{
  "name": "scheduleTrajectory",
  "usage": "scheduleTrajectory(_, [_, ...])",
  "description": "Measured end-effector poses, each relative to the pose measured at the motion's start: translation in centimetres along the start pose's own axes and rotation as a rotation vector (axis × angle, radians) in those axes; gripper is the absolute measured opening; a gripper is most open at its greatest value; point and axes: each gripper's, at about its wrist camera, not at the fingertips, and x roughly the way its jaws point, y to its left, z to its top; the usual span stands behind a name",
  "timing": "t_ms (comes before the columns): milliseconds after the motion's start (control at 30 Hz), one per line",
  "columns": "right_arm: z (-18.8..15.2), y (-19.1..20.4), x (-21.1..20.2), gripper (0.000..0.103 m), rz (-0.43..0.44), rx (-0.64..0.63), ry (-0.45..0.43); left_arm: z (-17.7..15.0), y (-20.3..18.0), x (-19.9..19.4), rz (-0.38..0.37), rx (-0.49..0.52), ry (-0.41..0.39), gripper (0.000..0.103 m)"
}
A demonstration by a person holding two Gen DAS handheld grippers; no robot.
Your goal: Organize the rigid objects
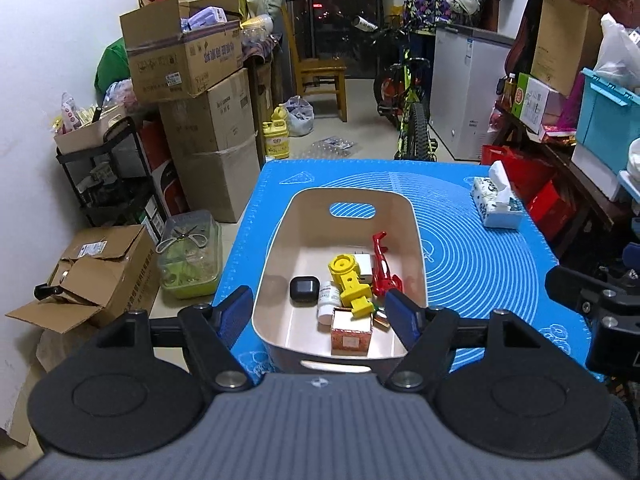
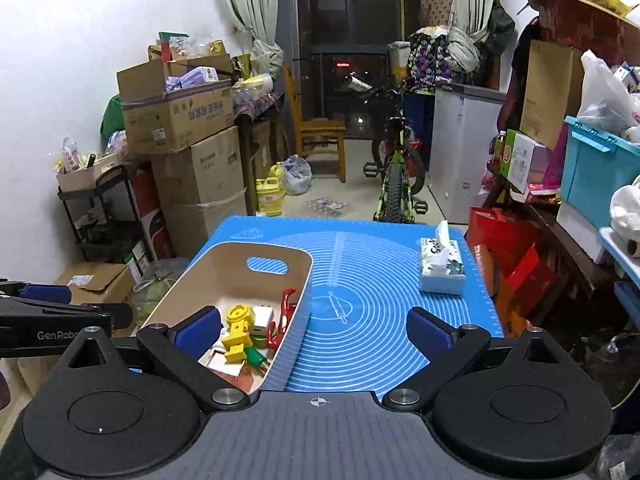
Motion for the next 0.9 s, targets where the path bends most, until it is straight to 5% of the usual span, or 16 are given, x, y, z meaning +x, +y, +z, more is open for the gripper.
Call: scheduleTrajectory(900, [-6.0, -1.1, -7.9, 0.1, -0.037, 0.026, 0.024, -6.1, -2.2, -5.9, -0.041, 0.052, -0.021, 0.084])
